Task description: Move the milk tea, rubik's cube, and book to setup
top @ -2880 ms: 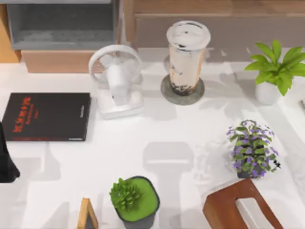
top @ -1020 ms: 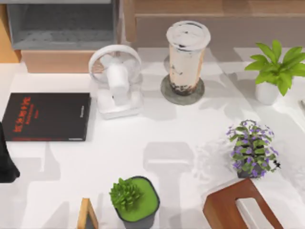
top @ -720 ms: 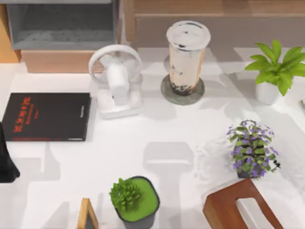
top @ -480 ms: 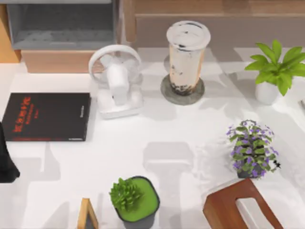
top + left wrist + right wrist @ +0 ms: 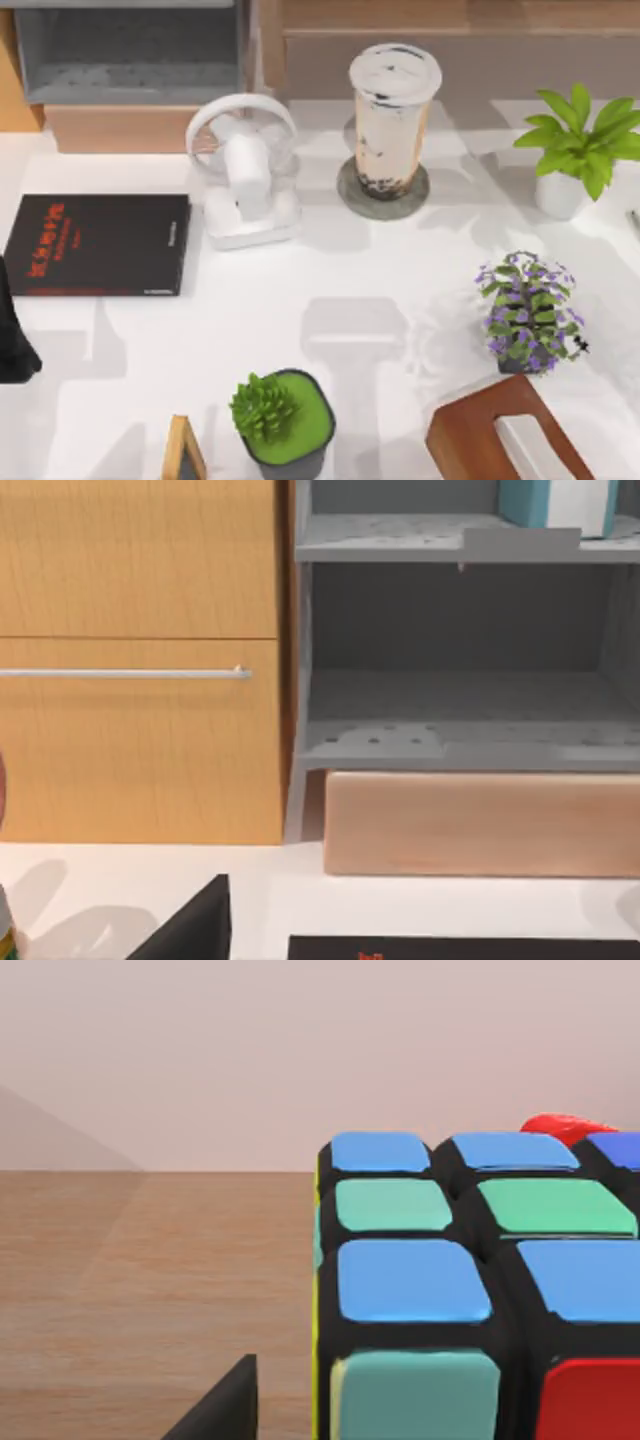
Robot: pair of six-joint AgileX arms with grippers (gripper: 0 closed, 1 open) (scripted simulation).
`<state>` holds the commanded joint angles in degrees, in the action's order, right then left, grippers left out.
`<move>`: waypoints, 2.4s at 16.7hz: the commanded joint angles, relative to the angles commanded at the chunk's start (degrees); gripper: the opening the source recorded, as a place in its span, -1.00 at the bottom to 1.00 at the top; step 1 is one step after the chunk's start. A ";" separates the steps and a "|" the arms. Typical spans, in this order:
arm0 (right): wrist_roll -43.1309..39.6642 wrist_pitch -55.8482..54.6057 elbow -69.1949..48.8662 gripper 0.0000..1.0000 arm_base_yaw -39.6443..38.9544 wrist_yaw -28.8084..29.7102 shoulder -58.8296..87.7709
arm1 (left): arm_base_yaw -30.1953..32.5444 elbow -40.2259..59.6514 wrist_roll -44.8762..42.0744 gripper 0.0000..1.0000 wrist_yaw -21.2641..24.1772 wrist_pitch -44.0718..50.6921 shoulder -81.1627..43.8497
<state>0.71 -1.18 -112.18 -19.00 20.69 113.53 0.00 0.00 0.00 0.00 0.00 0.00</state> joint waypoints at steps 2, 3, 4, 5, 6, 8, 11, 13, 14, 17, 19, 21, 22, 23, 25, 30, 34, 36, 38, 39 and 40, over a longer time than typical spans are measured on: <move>0.00 0.00 0.00 1.00 0.00 0.00 0.00 | 0.00 0.00 0.00 1.00 0.00 0.00 0.00; 0.00 0.00 0.00 1.00 0.00 0.00 0.00 | 0.00 0.00 0.00 1.00 0.00 0.00 0.00; 0.00 0.00 0.00 1.00 0.00 0.00 0.00 | 0.00 0.00 0.00 1.00 0.00 0.00 0.00; 0.00 0.00 0.00 1.00 0.00 0.00 0.00 | 0.00 0.00 0.00 1.00 0.00 0.00 0.00; 0.01 -0.01 0.02 1.00 -0.17 0.00 -0.04 | 0.00 0.00 0.00 1.00 0.00 0.00 0.00; 0.02 -0.46 1.05 1.00 -0.41 0.21 -1.02 | 0.00 0.00 0.00 1.00 0.00 0.00 0.00; 0.05 -1.42 6.08 1.00 -1.00 0.76 -4.30 | 0.00 0.00 0.00 1.00 0.00 0.00 0.00; 0.06 -2.13 8.88 1.00 -1.40 1.16 -6.37 | 0.00 0.00 0.00 1.00 0.00 0.00 0.00; 0.05 -2.45 9.44 1.00 -1.63 1.36 -6.94 | 0.00 0.00 0.00 1.00 0.00 0.00 0.00; 0.05 -2.39 9.28 1.00 -1.34 1.30 -6.73 | 0.00 0.00 0.00 1.00 0.00 0.00 0.00; 0.04 -2.36 9.82 1.00 -1.18 1.14 -7.20 | 0.00 0.00 0.00 1.00 0.00 0.00 0.00; 0.00 -2.20 12.52 1.00 -0.40 0.31 -9.68 | 0.00 0.00 0.00 1.00 0.00 0.00 0.00; -0.03 -2.08 14.61 1.00 0.21 -0.32 -11.72 | 0.00 0.00 0.00 1.00 0.00 0.00 0.00; -0.07 -1.94 17.18 1.00 0.93 -1.07 -14.29 | 0.00 0.00 0.00 1.00 0.00 0.00 0.00; -0.16 -1.63 23.75 1.00 2.57 -2.77 -21.02 | 0.00 0.00 0.00 1.00 0.00 0.00 0.00; -0.33 -0.94 47.33 1.00 6.67 -7.17 -46.14 | 0.00 0.00 0.00 1.00 0.00 0.00 0.00; -0.37 -0.42 70.82 1.00 9.84 -10.73 -71.05 | 0.00 0.00 0.00 1.00 0.00 0.00 0.00; -0.38 -0.12 82.48 1.00 11.59 -12.70 -83.27 | 0.00 0.00 0.00 1.00 0.00 0.00 0.00; -0.43 0.22 92.91 1.00 13.47 -14.75 -94.02 | 0.00 0.00 0.00 1.00 0.00 0.00 0.00; -0.46 0.39 97.40 1.00 14.43 -15.78 -98.57 | 0.00 0.00 0.00 1.00 0.00 0.00 0.00; -0.51 0.55 101.31 1.00 15.38 -16.81 -102.52 | 0.00 0.00 0.00 1.00 0.00 0.00 0.00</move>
<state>0.21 -0.63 -10.87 -3.62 3.89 11.00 0.00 0.00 0.00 0.00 0.00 0.00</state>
